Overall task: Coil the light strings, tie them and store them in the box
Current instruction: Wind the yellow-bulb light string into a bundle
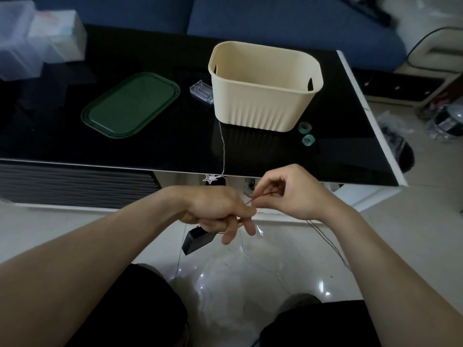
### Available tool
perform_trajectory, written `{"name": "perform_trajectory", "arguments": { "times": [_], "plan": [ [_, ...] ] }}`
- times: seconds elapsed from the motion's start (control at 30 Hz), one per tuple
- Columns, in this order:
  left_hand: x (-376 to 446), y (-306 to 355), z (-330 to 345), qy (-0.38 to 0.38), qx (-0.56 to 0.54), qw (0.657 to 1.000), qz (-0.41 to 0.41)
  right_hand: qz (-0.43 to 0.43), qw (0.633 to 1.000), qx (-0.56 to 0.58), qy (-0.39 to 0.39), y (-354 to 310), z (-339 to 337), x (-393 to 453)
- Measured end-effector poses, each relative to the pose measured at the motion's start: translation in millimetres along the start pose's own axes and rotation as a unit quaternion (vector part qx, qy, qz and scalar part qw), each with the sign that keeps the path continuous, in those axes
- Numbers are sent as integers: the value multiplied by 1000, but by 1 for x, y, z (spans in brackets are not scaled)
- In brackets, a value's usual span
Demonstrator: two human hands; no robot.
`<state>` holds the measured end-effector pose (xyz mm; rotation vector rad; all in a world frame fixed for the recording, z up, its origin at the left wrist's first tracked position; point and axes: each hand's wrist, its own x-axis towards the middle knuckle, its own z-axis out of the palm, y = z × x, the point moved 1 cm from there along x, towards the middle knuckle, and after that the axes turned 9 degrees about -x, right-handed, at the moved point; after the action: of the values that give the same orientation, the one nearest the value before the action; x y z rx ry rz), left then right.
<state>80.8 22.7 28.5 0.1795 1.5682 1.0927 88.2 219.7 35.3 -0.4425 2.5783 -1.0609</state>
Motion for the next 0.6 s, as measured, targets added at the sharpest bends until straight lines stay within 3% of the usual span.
{"name": "perform_trajectory", "arguments": {
  "times": [0.17,0.3,0.5,0.6],
  "plan": [
    [-1,3,-8,54,-113,989,84,16,999,-31,25,11,-5,4],
    [-2,9,-12,55,-268,951,142,45,997,-57,1,16,-4,5],
    [-3,8,-17,105,-327,922,178,55,995,-85,25,17,-5,7],
    [-3,11,-20,132,-399,883,209,70,994,-89,7,18,-4,5]
  ]
}}
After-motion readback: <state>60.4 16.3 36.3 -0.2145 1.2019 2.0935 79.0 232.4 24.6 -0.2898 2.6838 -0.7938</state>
